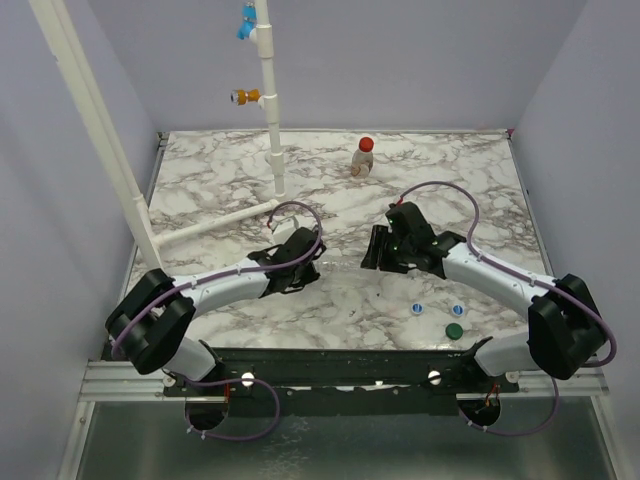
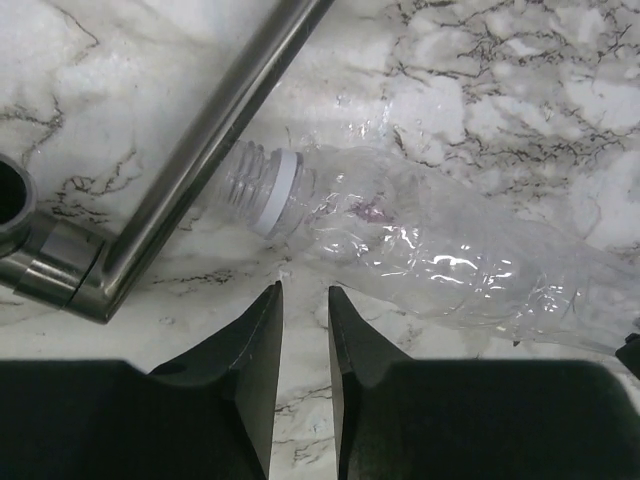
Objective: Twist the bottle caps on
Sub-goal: Adjust the plastic bottle at the center of the board, then pick up the plastic bottle at the center of the board.
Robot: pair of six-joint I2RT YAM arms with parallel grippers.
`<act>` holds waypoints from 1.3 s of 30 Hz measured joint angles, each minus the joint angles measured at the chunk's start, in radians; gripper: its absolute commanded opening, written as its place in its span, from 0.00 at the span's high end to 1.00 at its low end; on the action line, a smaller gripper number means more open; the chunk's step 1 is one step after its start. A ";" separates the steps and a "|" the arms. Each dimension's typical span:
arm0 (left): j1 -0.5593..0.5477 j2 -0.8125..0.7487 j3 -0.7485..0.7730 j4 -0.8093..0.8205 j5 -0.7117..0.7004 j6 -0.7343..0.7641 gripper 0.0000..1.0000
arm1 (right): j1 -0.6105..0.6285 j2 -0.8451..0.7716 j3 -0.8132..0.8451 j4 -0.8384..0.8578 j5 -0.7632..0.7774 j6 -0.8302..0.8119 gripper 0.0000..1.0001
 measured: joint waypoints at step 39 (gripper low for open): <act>0.274 -0.217 0.089 -0.061 0.267 0.153 0.05 | 0.059 0.320 0.185 0.069 -0.064 -0.525 0.37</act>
